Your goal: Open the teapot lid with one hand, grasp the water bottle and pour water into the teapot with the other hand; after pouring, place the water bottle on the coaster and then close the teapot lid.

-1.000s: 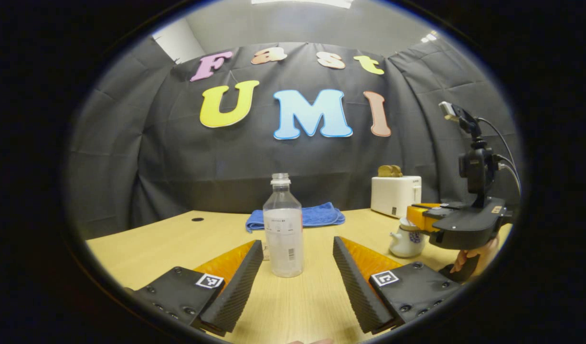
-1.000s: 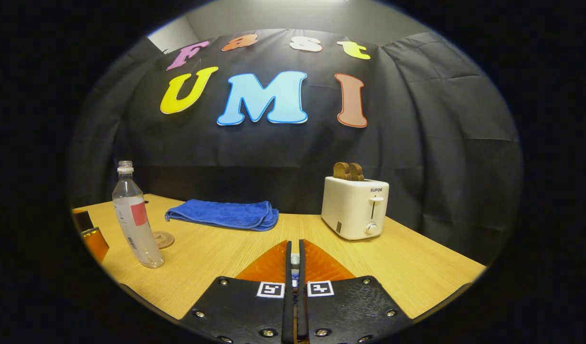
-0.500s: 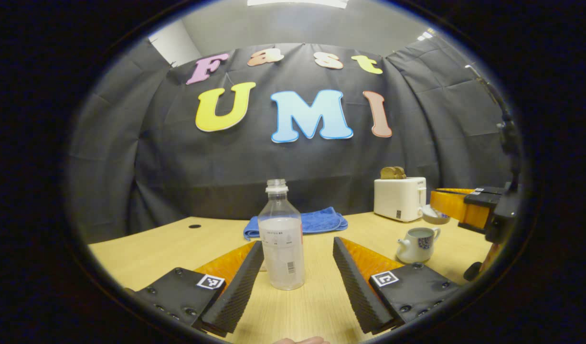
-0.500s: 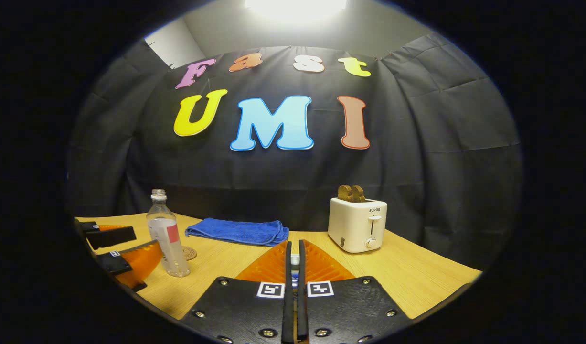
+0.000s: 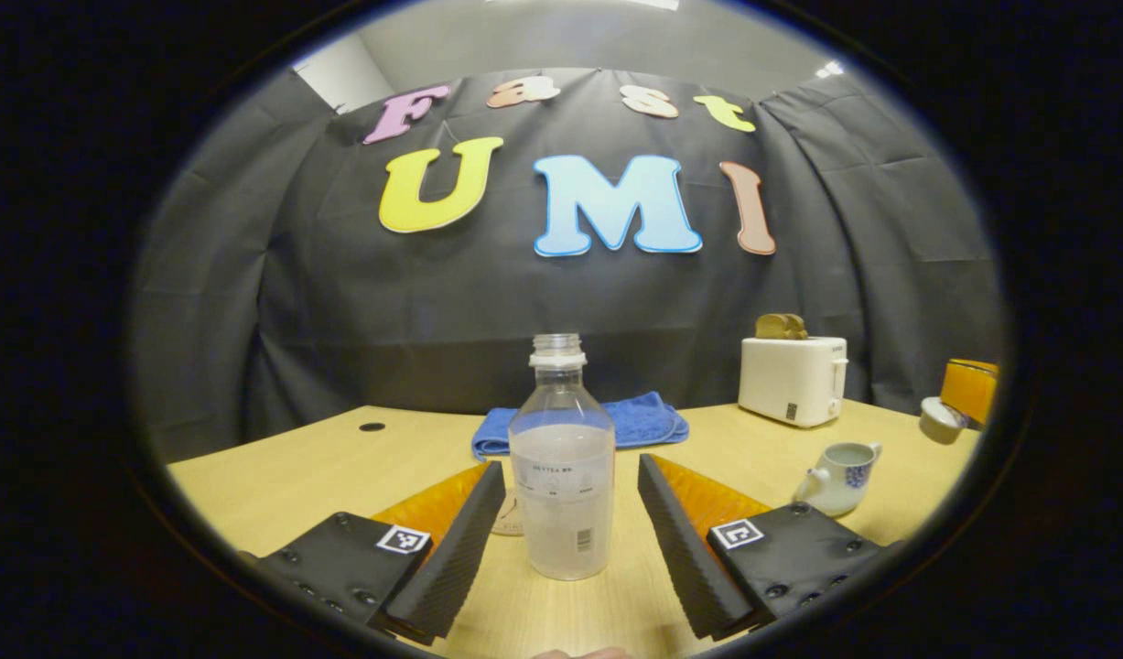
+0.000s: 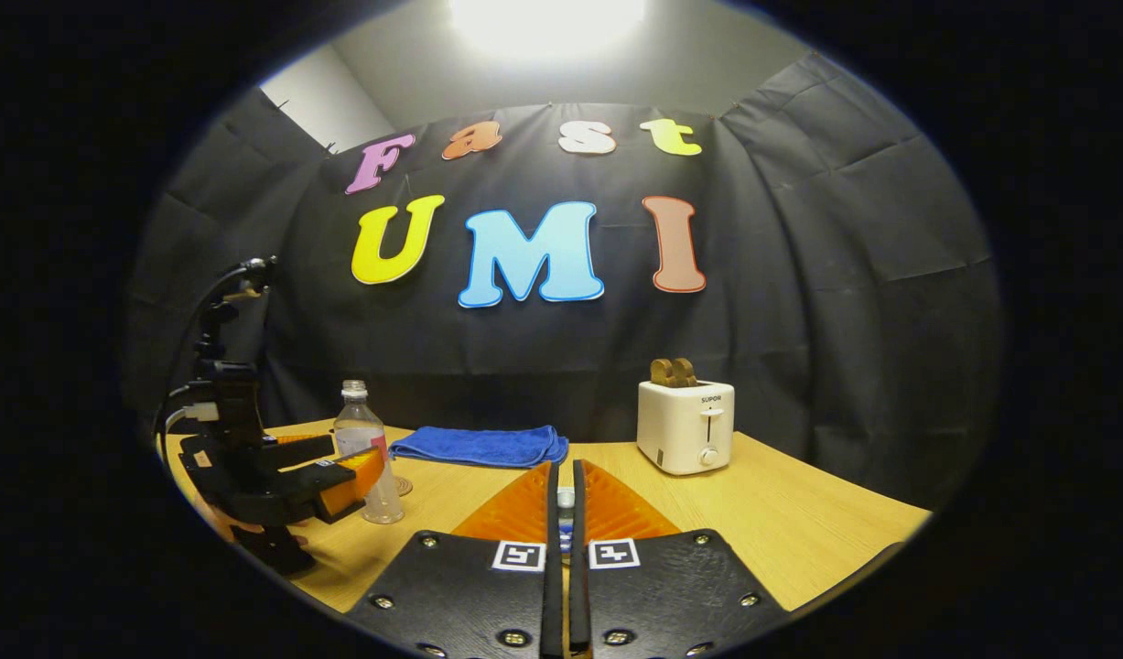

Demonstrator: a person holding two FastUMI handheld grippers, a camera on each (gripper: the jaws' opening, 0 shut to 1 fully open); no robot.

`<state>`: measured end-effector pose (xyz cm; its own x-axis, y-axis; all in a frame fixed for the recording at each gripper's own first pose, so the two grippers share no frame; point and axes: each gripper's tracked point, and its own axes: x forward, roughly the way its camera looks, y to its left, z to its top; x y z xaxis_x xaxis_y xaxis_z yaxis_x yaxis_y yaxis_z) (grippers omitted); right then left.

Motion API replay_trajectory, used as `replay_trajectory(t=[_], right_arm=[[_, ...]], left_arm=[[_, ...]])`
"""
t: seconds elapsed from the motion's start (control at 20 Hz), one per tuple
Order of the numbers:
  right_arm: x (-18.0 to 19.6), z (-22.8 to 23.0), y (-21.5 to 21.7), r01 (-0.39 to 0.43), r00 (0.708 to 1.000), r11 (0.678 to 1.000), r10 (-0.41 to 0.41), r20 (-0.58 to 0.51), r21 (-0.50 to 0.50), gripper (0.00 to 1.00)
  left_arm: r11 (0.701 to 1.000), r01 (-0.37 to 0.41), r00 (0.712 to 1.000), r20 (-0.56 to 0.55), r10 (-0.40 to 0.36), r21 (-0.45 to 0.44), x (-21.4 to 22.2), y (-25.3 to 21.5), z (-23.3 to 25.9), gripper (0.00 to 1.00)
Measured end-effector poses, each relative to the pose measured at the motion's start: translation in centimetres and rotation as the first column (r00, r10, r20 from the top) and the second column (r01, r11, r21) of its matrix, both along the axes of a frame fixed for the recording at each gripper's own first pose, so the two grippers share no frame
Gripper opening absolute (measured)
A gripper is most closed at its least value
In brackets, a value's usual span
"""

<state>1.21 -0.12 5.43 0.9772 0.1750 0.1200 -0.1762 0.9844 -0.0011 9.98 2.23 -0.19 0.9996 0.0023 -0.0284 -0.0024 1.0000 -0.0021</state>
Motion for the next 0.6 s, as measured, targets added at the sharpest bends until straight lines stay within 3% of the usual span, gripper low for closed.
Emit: replay_trajectory(t=[0.6], right_arm=[[-0.5, -1.4, -0.6, -0.002, 0.999, 1.000, 0.003, -0.033, 0.016, 0.03]], left_arm=[[1.000, 0.012, 1.000, 0.011, -0.012, 0.002, 3.8, 0.5, -0.1, 1.00]])
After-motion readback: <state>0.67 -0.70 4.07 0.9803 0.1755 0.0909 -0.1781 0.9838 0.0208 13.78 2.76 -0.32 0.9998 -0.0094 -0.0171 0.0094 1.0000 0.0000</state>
